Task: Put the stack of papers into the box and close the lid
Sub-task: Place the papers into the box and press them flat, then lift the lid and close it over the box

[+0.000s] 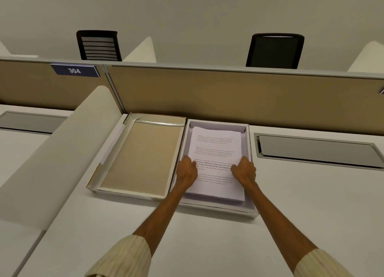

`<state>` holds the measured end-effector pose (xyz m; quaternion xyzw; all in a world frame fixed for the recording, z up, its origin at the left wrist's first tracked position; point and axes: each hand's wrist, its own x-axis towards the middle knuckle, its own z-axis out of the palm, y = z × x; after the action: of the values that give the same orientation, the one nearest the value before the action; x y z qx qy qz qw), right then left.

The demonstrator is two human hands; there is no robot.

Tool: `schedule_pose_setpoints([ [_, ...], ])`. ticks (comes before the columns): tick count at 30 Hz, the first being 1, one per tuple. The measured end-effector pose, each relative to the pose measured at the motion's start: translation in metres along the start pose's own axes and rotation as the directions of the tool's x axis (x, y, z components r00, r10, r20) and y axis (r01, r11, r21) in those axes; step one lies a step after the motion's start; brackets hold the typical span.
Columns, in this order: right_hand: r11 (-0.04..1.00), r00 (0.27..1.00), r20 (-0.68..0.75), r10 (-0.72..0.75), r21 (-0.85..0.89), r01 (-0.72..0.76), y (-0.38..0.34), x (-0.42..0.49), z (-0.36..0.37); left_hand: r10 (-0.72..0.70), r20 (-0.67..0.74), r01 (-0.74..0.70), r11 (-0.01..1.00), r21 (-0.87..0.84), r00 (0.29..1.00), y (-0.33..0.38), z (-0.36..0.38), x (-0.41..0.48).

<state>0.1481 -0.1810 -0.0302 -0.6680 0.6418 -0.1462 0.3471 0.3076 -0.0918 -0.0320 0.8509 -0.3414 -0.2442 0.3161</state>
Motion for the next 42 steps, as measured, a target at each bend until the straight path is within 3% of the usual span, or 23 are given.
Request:
schedule_pose_setpoints([
  [3,0.999,0.997,-0.055,-0.047,-0.011,0.046,-0.004,-0.010,-0.005,0.059,-0.076,-0.061,0.998,-0.023,0.995,0.002,-0.007,-0.012],
  [7,0.977,0.973,-0.101,-0.206,-0.079,0.199,-0.017,-0.025,-0.006,0.027,-0.259,-0.039,0.998,-0.042,0.966,-0.003,-0.030,-0.027],
  [18,0.898,0.900,0.092,-0.427,-0.076,0.434,-0.064,-0.065,0.047,-0.109,-0.445,0.114,0.993,-0.014,0.889,-0.086,-0.085,-0.055],
  [22,0.833,0.822,0.211,-0.529,-0.056,0.551,-0.077,-0.083,0.074,-0.128,-0.488,0.195,0.977,0.089,0.864,-0.113,-0.096,-0.063],
  [27,0.702,0.661,0.422,-0.620,-0.079,0.708,-0.100,-0.112,0.114,-0.317,-0.517,0.424,0.900,0.102,0.795,-0.155,-0.112,-0.066],
  [31,0.564,0.557,0.532,-0.637,-0.171,0.808,-0.096,-0.116,0.121,-0.575,-0.382,0.566,0.811,-0.149,0.724,-0.150,-0.114,-0.060],
  [33,0.529,0.553,0.524,-0.648,-0.213,0.821,-0.095,-0.119,0.120,-0.609,-0.299,0.564,0.793,-0.228,0.735,-0.144,-0.121,-0.056],
  [37,0.536,0.588,0.462,-0.664,-0.254,0.805,-0.093,-0.118,0.114,-0.566,-0.214,0.453,0.792,-0.409,0.796,-0.128,-0.127,-0.049],
  [40,0.520,0.578,0.475,-0.663,-0.264,0.813,-0.091,-0.121,0.117,-0.507,-0.187,0.253,0.675,-0.692,0.841,-0.125,-0.127,-0.055],
  [42,0.512,0.567,0.484,-0.667,-0.257,0.820,-0.090,-0.117,0.119,-0.493,-0.193,0.187,0.620,-0.762,0.848,-0.123,-0.128,-0.056],
])
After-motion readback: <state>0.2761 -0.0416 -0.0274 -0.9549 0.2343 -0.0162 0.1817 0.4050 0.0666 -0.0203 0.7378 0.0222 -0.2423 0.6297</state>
